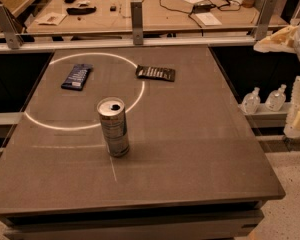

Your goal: Pick rxbar blueberry

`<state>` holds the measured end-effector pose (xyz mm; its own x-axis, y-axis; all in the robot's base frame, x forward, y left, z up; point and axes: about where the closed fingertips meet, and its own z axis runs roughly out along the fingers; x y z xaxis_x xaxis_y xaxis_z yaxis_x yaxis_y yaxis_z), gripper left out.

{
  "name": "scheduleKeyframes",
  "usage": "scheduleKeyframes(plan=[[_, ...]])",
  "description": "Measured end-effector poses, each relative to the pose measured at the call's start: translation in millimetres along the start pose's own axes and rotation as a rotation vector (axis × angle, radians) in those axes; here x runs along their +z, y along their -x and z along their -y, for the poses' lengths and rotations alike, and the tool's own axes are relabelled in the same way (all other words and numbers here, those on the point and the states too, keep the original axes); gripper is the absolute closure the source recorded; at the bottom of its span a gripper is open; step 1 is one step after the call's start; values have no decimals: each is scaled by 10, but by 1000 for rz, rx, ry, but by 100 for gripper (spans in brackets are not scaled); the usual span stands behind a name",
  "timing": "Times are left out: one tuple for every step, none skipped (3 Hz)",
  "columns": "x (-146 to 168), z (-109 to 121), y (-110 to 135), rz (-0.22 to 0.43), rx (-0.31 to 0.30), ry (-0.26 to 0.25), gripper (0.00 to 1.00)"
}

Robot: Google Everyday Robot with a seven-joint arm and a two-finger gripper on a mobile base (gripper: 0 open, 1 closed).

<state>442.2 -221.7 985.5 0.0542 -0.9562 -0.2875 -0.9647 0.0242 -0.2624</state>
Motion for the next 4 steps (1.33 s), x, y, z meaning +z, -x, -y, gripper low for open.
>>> scheduleKeyframes(plan=[[13, 43, 49, -54, -64, -37, 0], [14, 46, 51, -54, -64, -37, 0], [105, 172, 133, -39, -79, -43, 0], [280, 423, 334, -24, -174, -27, 0]])
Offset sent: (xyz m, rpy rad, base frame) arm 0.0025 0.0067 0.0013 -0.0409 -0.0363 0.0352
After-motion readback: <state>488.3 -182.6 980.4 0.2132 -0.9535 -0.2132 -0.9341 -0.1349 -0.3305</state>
